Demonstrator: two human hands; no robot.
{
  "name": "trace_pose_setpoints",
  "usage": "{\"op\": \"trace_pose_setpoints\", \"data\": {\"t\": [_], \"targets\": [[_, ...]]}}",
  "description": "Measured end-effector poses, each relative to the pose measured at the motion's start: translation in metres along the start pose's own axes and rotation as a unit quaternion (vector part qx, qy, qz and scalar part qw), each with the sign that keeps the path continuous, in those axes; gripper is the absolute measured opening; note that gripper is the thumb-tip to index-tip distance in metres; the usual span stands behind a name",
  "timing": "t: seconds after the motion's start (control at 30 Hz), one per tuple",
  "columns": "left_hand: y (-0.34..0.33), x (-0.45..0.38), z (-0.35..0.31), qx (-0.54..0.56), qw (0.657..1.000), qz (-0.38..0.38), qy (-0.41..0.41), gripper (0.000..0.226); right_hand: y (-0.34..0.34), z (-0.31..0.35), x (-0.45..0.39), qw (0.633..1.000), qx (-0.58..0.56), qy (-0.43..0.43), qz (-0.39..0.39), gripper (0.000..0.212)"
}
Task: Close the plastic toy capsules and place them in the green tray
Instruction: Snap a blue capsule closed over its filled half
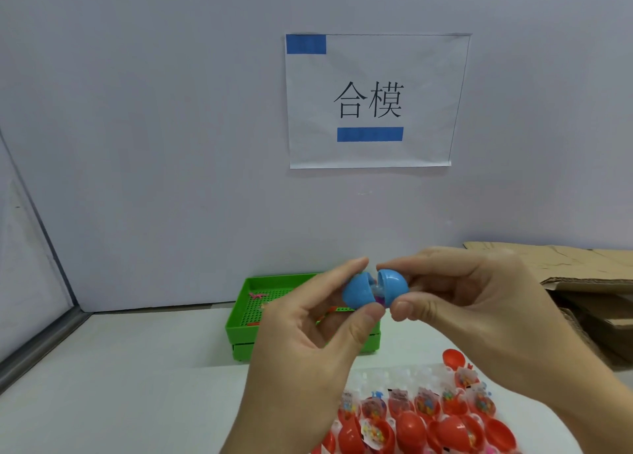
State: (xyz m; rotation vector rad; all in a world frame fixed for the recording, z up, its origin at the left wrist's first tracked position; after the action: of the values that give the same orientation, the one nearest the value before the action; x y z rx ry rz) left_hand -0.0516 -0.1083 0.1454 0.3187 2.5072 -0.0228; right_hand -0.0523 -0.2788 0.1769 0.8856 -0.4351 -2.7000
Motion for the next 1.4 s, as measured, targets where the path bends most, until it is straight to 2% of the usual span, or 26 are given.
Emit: {"op": "trace_pose_setpoints", "data": {"t": [0.37, 0.57, 0.9, 1.07, 1.17, 1.23, 1.3, 1.4], "targets": [[-0.005, -0.001, 0.007, -0.009, 0.999, -0.039, 0.01, 0.016, -0.005, -0.007, -0.001, 1.0, 0.013, 0.011, 0.025, 0.024], [-0.003, 0.0, 0.0, -0.051, 0.998, 0.004, -0.021, 0.032, -0.002, -0.005, -0.002, 0.999, 0.053, 0.007, 0.002, 0.025], [0.001, -0.001, 0.002, -0.089, 0.996, 0.015, -0.018, 0.034, -0.001, -0.007, -0.002, 0.998, 0.059, 0.004, 0.016, 0.027], [0.002, -0.001, -0.001, -0.097, 0.995, 0.014, -0.017, 0.037, 0.0, -0.009, -0.002, 0.998, 0.048, 0.005, 0.027, 0.032], [0.003, 0.0, 0.002, -0.052, 0.999, -0.006, 0.004, 0.048, 0.0, -0.013, -0.002, 1.0, -0.003, 0.011, 0.005, 0.035], [0.004, 0.0, 0.001, -0.034, 0.999, 0.001, 0.003, 0.044, 0.0, -0.015, -0.001, 1.0, -0.029, 0.005, -0.008, 0.041], [0.003, 0.0, -0.003, -0.03, 0.999, 0.011, -0.009, 0.034, 0.0, -0.016, -0.001, 1.0, -0.021, 0.013, -0.005, 0.036], [0.003, -0.001, -0.004, -0.014, 1.0, -0.003, -0.012, 0.032, 0.0, -0.016, -0.002, 0.999, -0.004, 0.034, -0.012, 0.03]]}}
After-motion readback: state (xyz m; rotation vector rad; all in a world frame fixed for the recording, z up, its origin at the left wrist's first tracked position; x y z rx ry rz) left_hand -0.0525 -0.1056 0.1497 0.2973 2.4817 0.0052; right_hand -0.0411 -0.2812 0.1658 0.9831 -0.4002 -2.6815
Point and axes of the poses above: each hand's wrist, its own x-axis away from the middle knuckle, its own y-axis out of the back of the hand, z = x × y, the point moved 1 cm from there along -x, towards the middle knuckle, and after that the axes turned 7 degrees about z, right-handed, at the moved point
